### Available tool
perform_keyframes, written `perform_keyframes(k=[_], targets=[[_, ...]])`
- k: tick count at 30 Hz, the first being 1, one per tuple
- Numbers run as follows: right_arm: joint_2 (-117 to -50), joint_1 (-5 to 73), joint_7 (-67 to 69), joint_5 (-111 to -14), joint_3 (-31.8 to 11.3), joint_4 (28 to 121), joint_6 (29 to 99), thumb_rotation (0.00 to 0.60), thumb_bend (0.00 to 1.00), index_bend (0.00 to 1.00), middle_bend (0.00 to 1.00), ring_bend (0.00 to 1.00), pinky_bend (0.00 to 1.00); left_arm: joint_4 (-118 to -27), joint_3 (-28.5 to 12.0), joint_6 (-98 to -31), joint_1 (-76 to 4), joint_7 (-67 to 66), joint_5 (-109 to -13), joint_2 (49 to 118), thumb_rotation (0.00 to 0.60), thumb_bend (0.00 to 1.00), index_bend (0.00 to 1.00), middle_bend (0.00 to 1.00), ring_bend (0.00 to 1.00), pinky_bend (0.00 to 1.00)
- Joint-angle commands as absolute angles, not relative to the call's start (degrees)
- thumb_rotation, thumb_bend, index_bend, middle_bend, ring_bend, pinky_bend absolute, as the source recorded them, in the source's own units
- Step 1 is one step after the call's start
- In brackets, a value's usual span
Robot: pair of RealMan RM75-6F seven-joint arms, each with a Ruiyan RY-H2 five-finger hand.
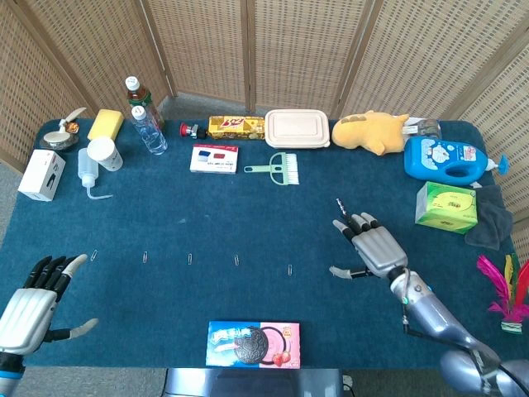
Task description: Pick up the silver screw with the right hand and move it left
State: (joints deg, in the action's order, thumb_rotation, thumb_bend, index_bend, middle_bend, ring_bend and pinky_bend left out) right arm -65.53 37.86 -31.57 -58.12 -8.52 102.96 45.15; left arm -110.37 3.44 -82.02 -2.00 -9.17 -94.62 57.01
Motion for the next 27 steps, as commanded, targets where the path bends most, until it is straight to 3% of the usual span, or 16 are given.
perform_keyframes(k=[1,17,27], targets=[[-69.3,42.7,-38.1,-51.5,-7.1,98.7,43.5,0.090,0.25,0.04,0.00,0.00,0.08,-110.7,3.0,-81.4,-2.6,-9.5,-94.1,57.3,0.431,0.20,0.05,0.12,0.08,0.03],[-75.6,48.4,-47.7,-42.9,-2.2,91.7,48.3,0.089,0.25,0.23,0.00,0.00,0.08,-110.8,3.1,-80.5,-3.4,-9.4,-93.0,57.4,0.428,0.20,0.05,0.12,0.09,0.03],[-77.1,49.7,-48.1,-41.6,-1.6,89.7,49.7,0.089,0.25,0.23,0.00,0.00,0.09,-110.7,3.3,-80.6,-3.7,-8.7,-93.1,57.3,0.431,0.20,0.05,0.12,0.08,0.03]])
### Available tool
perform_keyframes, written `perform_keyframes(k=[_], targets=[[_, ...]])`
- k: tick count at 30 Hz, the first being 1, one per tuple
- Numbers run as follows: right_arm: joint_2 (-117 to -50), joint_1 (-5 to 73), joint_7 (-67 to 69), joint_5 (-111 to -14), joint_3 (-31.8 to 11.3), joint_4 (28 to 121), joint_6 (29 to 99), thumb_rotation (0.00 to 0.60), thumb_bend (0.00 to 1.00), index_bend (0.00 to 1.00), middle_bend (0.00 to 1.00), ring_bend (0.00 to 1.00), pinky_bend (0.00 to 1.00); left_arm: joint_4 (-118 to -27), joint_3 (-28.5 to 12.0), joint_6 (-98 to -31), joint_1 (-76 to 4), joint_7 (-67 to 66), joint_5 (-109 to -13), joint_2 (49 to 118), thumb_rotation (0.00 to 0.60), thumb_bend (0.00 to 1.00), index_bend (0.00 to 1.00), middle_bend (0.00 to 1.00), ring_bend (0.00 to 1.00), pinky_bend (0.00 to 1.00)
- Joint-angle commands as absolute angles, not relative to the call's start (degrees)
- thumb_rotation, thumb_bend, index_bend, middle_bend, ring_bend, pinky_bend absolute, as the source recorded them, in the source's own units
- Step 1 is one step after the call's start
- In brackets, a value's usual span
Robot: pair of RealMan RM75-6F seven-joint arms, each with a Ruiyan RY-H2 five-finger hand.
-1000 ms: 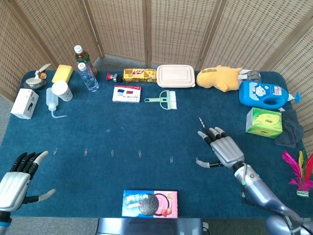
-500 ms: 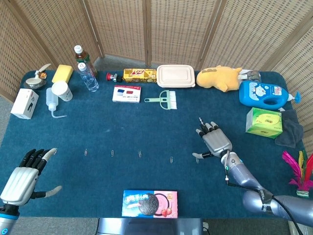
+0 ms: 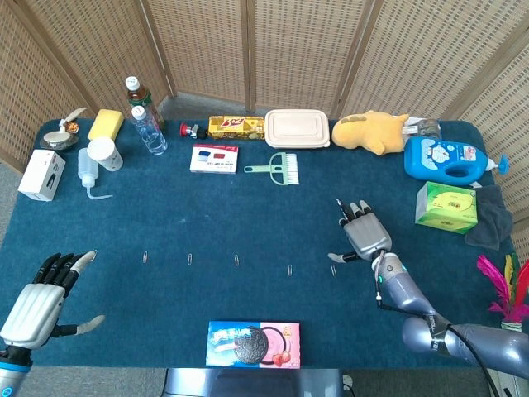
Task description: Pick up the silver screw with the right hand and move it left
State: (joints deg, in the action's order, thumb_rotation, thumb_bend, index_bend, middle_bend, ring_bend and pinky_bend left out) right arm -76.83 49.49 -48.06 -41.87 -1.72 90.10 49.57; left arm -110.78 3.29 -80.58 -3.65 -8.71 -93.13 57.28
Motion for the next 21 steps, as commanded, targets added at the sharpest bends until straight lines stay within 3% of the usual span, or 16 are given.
perform_keyframes(k=[1,21], targets=[[-77.3,49.9,-48.2,-41.3,-1.5,89.4,49.6,0.089,0.25,0.23,0.00,0.00,0.09,-110.7,3.3,-80.6,-3.7,-8.7,-93.1,57.3,0.430,0.20,0.05,0.12,0.08,0.03],[-80.3,52.3,-49.6,-37.7,0.3,84.3,49.3,0.089,0.25,0.24,0.00,0.00,0.09,-110.0,3.6,-81.4,-3.5,-8.2,-92.9,57.4,0.429,0.20,0.05,0.12,0.08,0.03]])
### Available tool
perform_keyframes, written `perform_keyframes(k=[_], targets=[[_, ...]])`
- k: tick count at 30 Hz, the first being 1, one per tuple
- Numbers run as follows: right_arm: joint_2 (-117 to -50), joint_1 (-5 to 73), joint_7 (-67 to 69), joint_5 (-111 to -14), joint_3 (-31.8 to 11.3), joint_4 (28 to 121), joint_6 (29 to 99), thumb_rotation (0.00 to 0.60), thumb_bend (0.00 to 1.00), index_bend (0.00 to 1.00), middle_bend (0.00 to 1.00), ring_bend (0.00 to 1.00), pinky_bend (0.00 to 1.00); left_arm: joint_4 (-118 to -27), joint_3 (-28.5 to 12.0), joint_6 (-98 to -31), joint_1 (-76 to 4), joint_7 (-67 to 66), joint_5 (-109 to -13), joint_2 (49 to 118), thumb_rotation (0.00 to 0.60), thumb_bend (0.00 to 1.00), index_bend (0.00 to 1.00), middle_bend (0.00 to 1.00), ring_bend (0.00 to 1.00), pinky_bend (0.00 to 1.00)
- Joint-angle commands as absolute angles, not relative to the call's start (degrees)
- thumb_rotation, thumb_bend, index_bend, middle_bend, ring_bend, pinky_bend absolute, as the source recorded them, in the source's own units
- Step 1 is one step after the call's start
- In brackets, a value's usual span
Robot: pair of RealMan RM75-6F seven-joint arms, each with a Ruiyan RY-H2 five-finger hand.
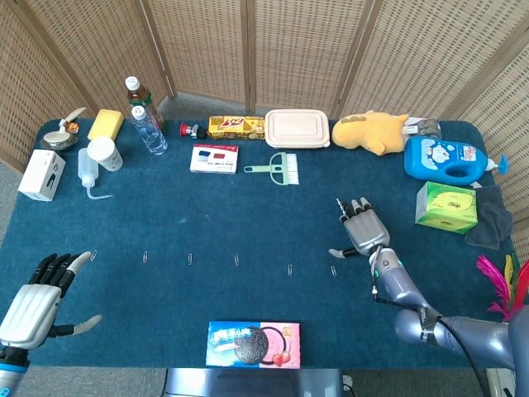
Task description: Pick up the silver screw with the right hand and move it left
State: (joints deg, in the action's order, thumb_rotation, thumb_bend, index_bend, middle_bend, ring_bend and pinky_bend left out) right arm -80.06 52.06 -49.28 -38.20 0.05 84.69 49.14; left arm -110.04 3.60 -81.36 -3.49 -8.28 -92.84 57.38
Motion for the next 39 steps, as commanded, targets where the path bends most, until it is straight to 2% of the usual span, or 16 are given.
perform_keyframes(k=[1,19,27,39], targets=[[-80.3,52.3,-49.6,-37.4,0.3,84.0,49.3,0.089,0.25,0.24,0.00,0.00,0.09,-109.9,3.6,-81.5,-3.4,-8.3,-92.9,57.4,0.428,0.20,0.05,0.12,0.08,0.03],[-81.3,52.1,-49.1,-34.8,1.3,77.2,48.9,0.089,0.25,0.28,0.00,0.00,0.10,-110.2,3.8,-82.0,-3.3,-8.9,-93.0,57.3,0.428,0.20,0.05,0.12,0.08,0.03],[-80.3,52.5,-46.6,-35.7,-0.6,78.2,48.7,0.089,0.25,0.27,0.00,0.00,0.10,-110.7,3.9,-82.4,-3.3,-9.3,-93.5,57.0,0.428,0.20,0.05,0.12,0.08,0.03],[-81.9,56.4,-48.0,-30.4,-2.5,74.9,45.0,0.089,0.25,0.27,0.00,0.00,0.10,-110.6,4.2,-83.1,-2.7,-9.0,-93.3,56.6,0.430,0.20,0.05,0.12,0.08,0.03]])
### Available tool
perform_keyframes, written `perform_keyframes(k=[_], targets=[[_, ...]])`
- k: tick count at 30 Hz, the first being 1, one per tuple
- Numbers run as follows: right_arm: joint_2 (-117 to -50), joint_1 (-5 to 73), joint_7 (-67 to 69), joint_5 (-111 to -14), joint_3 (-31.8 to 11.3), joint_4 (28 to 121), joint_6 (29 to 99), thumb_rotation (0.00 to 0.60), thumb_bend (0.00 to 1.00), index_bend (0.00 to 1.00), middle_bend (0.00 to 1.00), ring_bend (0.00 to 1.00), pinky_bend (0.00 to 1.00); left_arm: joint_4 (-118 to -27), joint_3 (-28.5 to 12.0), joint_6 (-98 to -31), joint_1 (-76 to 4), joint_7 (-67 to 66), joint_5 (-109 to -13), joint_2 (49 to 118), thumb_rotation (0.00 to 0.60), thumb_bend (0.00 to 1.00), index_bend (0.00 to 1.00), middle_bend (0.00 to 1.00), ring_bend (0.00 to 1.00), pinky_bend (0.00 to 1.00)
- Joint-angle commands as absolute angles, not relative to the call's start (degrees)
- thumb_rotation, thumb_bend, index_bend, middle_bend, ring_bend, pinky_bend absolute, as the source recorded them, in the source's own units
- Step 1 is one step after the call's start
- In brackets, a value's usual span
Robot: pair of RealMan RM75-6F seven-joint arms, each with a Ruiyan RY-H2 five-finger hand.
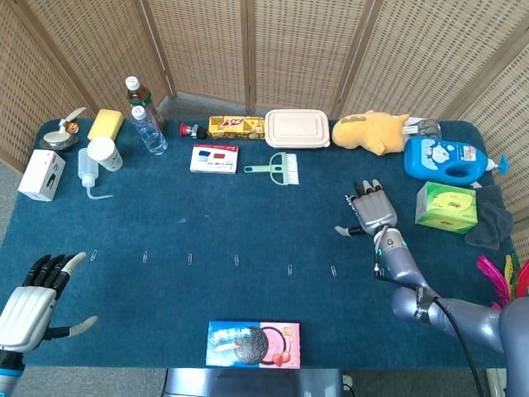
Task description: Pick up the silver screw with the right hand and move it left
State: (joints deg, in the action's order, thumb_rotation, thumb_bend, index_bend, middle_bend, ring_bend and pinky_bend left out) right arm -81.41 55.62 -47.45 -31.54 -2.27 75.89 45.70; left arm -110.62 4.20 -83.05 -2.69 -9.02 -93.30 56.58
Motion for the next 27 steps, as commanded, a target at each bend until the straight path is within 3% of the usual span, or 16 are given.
perform_keyframes(k=[1,17,27], targets=[[-82.2,56.9,-48.5,-29.6,-2.4,74.3,44.7,0.089,0.25,0.27,0.00,0.00,0.10,-110.5,4.3,-83.1,-2.6,-9.0,-93.4,56.5,0.429,0.20,0.05,0.12,0.08,0.03],[-84.7,60.5,-52.1,-20.1,-0.7,67.9,41.1,0.088,0.25,0.27,0.00,0.00,0.10,-110.4,4.3,-82.8,-2.7,-8.9,-93.1,56.6,0.428,0.20,0.05,0.12,0.08,0.03],[-85.5,62.3,-53.4,-17.1,0.8,68.5,40.7,0.089,0.25,0.27,0.00,0.00,0.10,-110.0,4.4,-83.1,-2.7,-8.6,-94.1,57.0,0.427,0.20,0.05,0.12,0.08,0.03]])
